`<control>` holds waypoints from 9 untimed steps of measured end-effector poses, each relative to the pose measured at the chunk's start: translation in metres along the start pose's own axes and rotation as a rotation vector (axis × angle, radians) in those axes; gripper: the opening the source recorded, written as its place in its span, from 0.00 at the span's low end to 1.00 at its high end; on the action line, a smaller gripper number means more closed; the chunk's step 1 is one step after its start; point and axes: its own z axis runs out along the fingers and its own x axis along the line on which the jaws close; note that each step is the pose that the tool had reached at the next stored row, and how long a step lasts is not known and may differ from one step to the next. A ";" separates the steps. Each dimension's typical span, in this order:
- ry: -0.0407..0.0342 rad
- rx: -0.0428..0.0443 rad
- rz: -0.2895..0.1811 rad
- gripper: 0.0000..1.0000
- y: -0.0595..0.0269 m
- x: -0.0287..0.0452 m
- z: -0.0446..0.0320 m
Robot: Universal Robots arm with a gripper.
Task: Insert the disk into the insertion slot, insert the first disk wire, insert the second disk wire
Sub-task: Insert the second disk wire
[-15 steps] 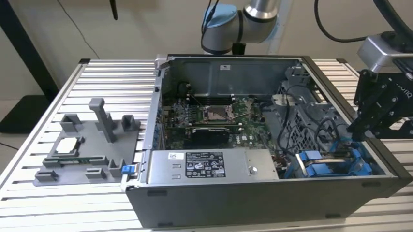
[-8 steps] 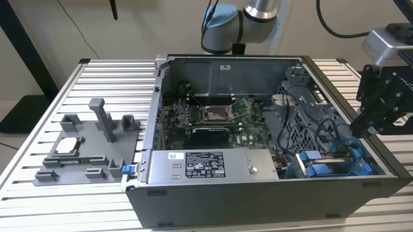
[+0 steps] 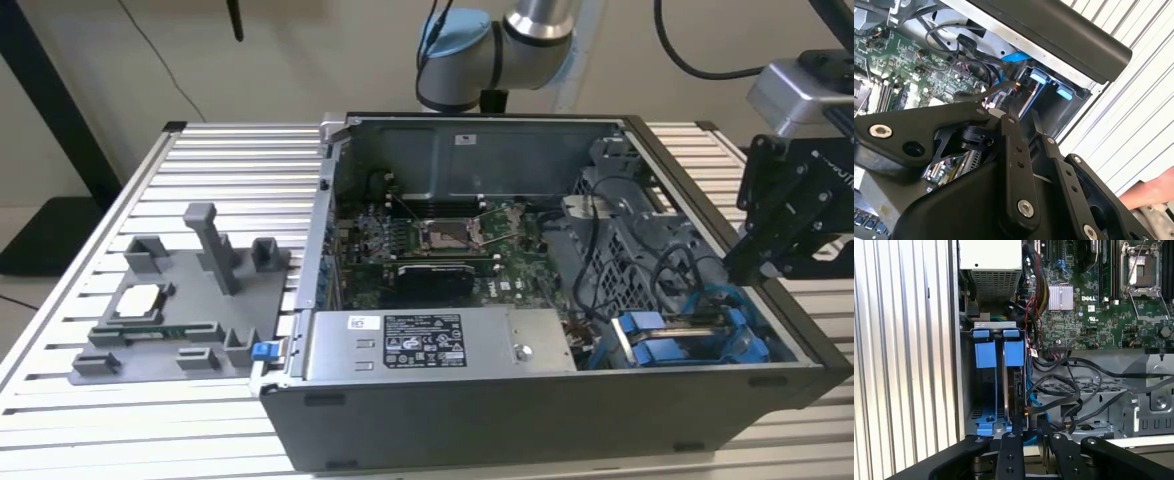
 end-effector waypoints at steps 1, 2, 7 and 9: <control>-0.0001 0.0000 0.000 1.00 -0.0005 -0.0002 0.0005; -0.0001 0.0000 0.000 1.00 -0.0010 -0.0004 0.0011; -0.0003 0.0000 0.000 1.00 -0.0037 -0.0018 0.0039; -0.0002 0.0000 0.000 1.00 -0.0049 -0.0025 0.0051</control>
